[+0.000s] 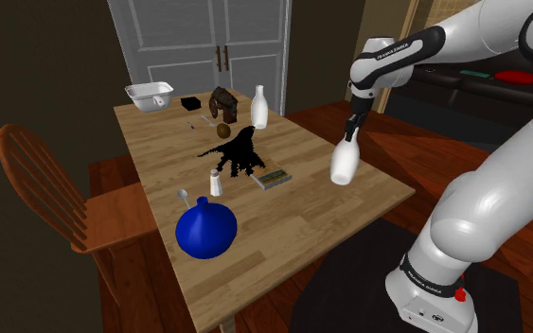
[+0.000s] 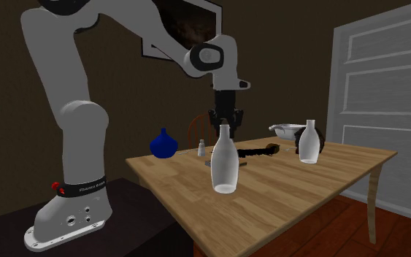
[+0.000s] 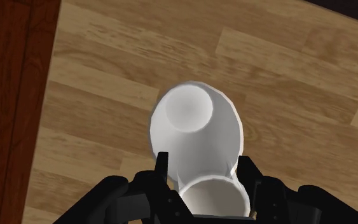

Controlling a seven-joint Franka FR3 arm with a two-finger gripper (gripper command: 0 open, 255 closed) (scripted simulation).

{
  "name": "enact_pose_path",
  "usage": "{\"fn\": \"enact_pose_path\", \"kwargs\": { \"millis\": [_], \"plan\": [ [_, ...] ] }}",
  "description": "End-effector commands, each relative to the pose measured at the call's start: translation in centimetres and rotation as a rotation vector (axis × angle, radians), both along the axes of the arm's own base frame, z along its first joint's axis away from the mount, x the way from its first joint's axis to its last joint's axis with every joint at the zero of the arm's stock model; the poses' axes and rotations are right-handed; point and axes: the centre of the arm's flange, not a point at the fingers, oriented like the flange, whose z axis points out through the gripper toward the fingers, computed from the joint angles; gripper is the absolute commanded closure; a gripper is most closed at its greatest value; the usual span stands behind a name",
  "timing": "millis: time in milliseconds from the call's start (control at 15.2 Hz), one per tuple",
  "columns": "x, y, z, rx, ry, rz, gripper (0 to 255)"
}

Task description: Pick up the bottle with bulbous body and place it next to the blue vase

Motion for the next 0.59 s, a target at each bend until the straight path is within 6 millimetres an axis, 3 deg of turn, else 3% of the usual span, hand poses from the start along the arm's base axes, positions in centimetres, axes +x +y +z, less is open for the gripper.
{"fn": "enact_pose_path", "kwargs": {
  "millis": [0,528],
  "plan": [
    [0.0,0.0,1.0,0.000,0.000,0.000,255],
    [0.0,0.0,5.2,0.000,0.000,0.000,255]
  ]
}}
